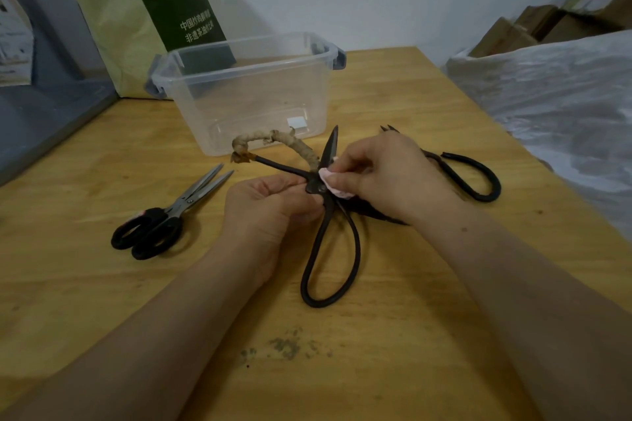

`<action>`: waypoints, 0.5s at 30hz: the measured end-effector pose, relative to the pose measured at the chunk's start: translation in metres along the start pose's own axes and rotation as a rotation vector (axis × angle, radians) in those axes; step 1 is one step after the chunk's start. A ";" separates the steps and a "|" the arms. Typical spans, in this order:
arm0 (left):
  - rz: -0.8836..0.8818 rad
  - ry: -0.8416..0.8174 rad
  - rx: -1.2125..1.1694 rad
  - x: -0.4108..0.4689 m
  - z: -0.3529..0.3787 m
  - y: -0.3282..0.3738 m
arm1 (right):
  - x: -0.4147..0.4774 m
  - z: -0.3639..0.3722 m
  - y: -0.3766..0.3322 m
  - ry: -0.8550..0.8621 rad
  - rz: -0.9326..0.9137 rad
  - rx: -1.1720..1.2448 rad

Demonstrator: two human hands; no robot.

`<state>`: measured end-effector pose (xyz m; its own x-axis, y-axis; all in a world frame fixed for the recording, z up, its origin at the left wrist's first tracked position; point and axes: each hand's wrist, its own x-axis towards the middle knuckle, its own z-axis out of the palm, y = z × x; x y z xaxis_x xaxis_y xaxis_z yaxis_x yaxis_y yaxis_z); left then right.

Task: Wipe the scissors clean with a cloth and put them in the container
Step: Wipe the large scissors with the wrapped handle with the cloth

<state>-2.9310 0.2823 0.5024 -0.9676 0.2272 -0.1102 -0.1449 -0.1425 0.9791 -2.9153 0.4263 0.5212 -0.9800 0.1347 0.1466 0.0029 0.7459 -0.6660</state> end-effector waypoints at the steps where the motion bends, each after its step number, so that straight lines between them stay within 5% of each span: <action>1: -0.004 -0.005 0.000 0.000 0.000 0.000 | 0.001 -0.001 0.000 -0.012 0.022 0.020; 6: 0.003 -0.028 0.001 0.001 0.001 -0.001 | 0.000 -0.011 -0.002 0.023 0.028 -0.222; 15: 0.026 -0.031 -0.021 0.001 -0.002 -0.003 | 0.006 0.009 0.017 -0.002 0.076 0.248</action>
<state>-2.9319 0.2815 0.4994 -0.9642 0.2530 -0.0790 -0.1244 -0.1686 0.9778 -2.9229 0.4340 0.5042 -0.9793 0.1824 0.0881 0.0276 0.5508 -0.8342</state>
